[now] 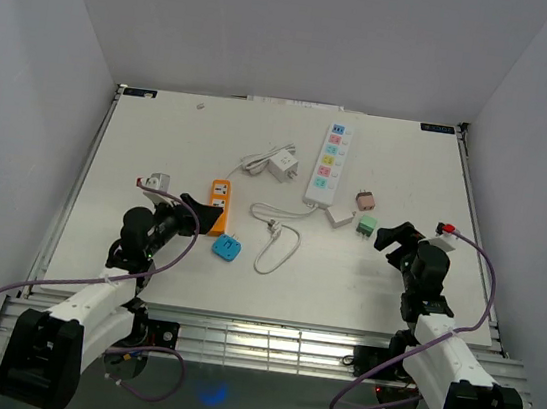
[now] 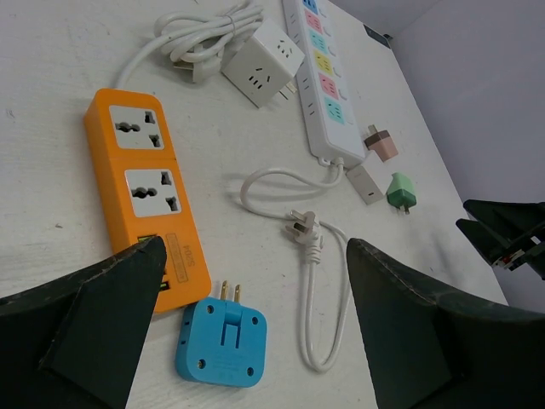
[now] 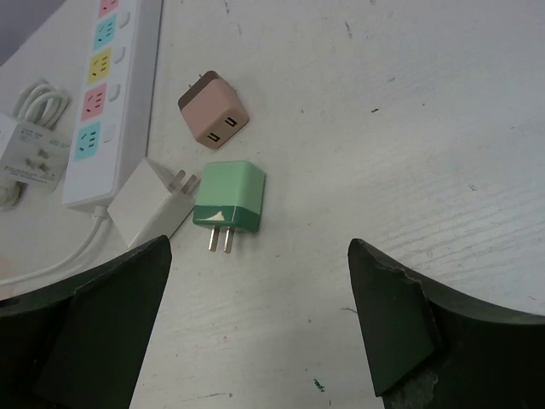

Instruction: Insert the plug

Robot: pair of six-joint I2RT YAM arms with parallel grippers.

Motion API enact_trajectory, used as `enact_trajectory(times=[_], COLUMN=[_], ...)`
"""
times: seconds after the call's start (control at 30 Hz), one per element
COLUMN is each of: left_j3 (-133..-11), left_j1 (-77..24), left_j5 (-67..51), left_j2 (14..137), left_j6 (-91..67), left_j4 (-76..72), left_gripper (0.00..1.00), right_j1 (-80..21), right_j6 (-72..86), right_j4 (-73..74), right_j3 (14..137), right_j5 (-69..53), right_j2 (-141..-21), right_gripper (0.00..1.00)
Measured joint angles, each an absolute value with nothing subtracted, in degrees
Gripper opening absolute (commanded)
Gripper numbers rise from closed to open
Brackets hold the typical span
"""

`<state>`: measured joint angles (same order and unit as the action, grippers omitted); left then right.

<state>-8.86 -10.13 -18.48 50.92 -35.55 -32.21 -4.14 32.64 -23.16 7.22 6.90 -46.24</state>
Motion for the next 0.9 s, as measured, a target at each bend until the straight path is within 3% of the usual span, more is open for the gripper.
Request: enact_trajectory(times=[0.23,0.5,0.9], left_j3=[-8.8,-8.8,-8.8], left_j1=[-10.13,-10.13,-10.15], left_j5=[-18.48,-18.5,-19.2], left_j2=[50.35,50.37,51.55], left_j6=[-35.55,-35.57,-35.81], left_j4=[-32.27,-32.32,-32.6], left_gripper=[0.98,0.98,0.98], right_j1=[-4.14,-6.44,-18.37], right_j6=[30.96,24.49,9.52], right_j4=[-23.81,-22.63,-15.81], right_j3=[7.64,18.28,59.42], right_j5=[5.21,-3.03,-14.98], right_j2=[-47.13,-59.83,-94.89], right_gripper=[0.89,0.9,0.9])
